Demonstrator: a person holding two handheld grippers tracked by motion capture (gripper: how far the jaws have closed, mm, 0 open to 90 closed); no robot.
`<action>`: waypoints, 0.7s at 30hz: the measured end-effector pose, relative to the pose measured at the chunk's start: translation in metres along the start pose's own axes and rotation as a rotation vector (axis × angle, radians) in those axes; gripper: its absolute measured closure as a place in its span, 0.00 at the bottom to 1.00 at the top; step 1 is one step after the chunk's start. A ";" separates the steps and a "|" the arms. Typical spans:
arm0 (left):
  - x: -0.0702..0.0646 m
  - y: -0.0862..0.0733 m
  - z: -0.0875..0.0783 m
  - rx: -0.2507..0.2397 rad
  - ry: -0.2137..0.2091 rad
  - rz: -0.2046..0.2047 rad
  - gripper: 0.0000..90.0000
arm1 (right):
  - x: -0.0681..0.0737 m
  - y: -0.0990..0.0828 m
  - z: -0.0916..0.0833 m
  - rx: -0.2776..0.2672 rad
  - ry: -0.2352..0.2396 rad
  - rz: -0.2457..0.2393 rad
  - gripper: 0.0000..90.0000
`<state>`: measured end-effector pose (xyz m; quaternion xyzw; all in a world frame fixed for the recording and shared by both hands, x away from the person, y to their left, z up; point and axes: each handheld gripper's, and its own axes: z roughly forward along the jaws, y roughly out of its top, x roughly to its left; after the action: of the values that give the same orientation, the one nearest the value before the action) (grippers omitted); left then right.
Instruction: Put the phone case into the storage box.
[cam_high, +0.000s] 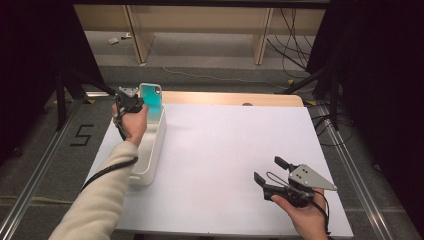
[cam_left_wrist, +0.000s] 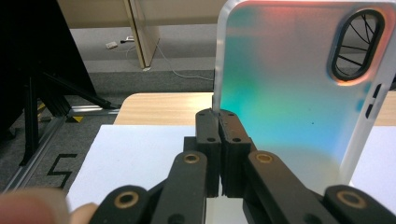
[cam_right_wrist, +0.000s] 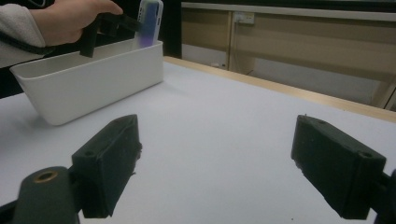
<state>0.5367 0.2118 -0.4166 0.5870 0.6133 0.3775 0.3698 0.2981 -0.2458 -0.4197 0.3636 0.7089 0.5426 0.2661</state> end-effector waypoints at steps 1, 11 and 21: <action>0.000 0.000 0.000 0.003 -0.001 -0.001 0.98 | 0.000 0.000 0.000 0.000 0.000 0.003 0.18; -0.002 -0.002 0.005 0.003 -0.006 0.009 0.98 | 0.001 0.000 -0.001 0.001 0.007 0.013 0.18; -0.001 -0.003 0.006 0.010 -0.001 0.010 0.97 | 0.000 0.000 0.000 -0.003 0.002 0.001 0.18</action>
<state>0.5406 0.2108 -0.4223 0.5920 0.6121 0.3760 0.3652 0.2982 -0.2460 -0.4194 0.3630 0.7081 0.5444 0.2656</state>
